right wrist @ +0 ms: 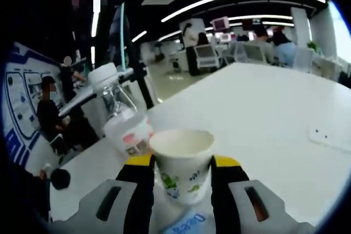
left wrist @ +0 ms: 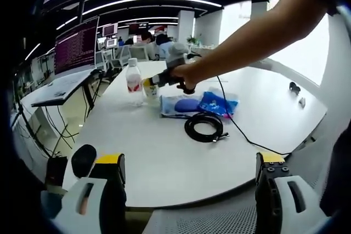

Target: Arrange the tabletop items into an orderly group along one side of the table until the central work area is clear of visible clutter.

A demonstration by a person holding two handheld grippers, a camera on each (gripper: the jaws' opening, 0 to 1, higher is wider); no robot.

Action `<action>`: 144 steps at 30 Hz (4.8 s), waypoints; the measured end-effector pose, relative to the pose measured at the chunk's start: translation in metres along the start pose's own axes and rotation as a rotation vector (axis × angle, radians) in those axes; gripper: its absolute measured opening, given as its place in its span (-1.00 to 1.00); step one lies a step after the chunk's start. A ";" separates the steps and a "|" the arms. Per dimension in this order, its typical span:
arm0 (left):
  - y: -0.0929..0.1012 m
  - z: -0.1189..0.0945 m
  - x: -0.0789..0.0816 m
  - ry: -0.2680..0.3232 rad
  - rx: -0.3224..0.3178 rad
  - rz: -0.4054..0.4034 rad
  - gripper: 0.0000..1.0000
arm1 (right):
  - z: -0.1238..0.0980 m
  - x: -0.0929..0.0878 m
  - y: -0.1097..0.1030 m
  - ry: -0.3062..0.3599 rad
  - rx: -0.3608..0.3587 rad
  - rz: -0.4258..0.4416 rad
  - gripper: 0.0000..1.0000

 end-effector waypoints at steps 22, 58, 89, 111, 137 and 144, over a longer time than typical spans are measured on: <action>0.000 0.000 0.000 0.003 0.005 -0.001 1.00 | -0.013 -0.028 -0.010 -0.183 0.009 -0.139 -0.43; 0.004 0.000 0.001 0.011 -0.016 0.022 1.00 | -0.054 -0.045 -0.009 -0.229 0.028 -0.149 -0.09; 0.011 -0.001 0.004 0.035 -0.057 0.047 1.00 | -0.144 -0.071 -0.060 -0.253 0.215 -0.189 0.77; 0.031 0.027 0.017 0.010 -0.185 0.121 0.96 | -0.246 -0.100 -0.074 -0.120 0.133 0.010 1.00; 0.065 0.162 0.064 -0.067 -0.411 0.173 0.93 | -0.322 -0.129 0.001 0.039 -0.135 0.225 0.93; 0.073 0.201 0.070 -0.106 -0.429 0.166 0.89 | -0.313 -0.128 0.010 0.049 -0.162 0.243 0.81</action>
Point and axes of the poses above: the point that each gripper's makers call its tool centre point, and the gripper's own axes: z roughly forward along the fingers, y roughly to its right, x roughly out of its top, the point moved 8 cm from there along -z, roughly backward along the fingers, and after that the axes turned 6 degrees about x, right-handed, at the moved point
